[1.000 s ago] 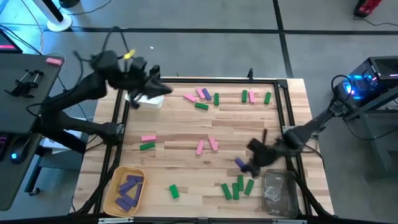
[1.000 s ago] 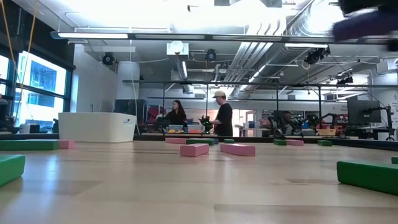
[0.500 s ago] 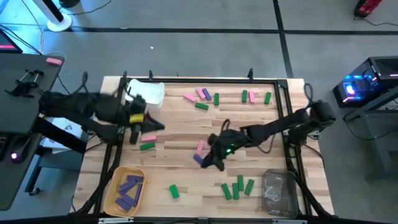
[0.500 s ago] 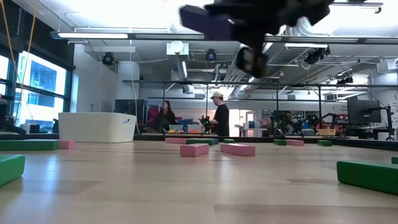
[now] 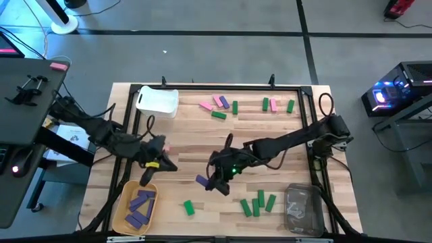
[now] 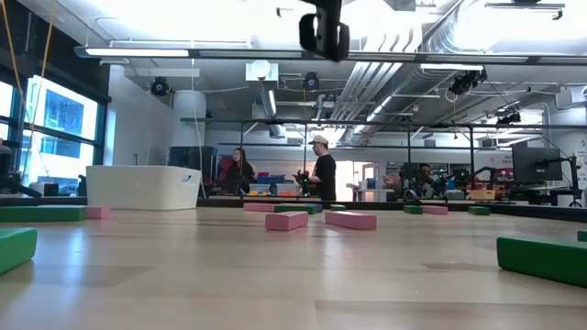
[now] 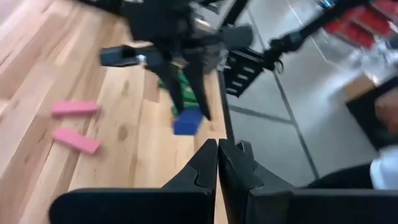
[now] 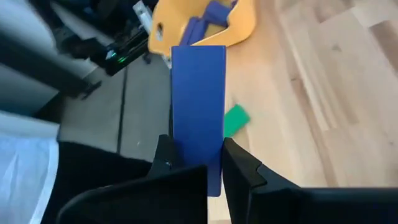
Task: Sort blocks
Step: Put the violet block into the yellow bin
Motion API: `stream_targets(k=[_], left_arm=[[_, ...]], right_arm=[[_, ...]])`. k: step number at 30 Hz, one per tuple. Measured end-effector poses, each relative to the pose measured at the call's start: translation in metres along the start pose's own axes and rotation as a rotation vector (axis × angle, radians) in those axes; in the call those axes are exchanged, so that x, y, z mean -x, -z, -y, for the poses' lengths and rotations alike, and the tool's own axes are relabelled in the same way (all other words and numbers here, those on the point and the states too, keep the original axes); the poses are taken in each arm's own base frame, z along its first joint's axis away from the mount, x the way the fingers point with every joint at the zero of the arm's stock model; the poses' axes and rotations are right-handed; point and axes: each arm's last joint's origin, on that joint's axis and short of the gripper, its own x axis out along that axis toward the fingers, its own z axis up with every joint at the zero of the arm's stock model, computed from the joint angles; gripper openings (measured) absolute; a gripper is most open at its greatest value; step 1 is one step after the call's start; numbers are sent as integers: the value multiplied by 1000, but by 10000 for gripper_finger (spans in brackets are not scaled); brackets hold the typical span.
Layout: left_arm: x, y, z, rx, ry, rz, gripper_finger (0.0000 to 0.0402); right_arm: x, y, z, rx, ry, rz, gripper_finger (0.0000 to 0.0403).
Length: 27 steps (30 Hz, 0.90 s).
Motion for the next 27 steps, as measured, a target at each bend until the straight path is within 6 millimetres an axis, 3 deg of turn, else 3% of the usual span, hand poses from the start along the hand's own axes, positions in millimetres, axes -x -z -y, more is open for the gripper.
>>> stream_targets(k=[5,11,20,27], left_arm=[[-3,7,7,-225,1,-31,38],[-25,16,15,-618,12,-83,113],[-73,23,23,-1096,-73,-82,220],[-106,30,22,-1306,-207,-96,237]], right_arm=[[10,-13,-19,-63,18,49,0],[18,-20,-32,-61,-34,33,0],[21,-17,-22,-123,-57,-127,0],[22,-21,-15,-143,-73,-146,0]])
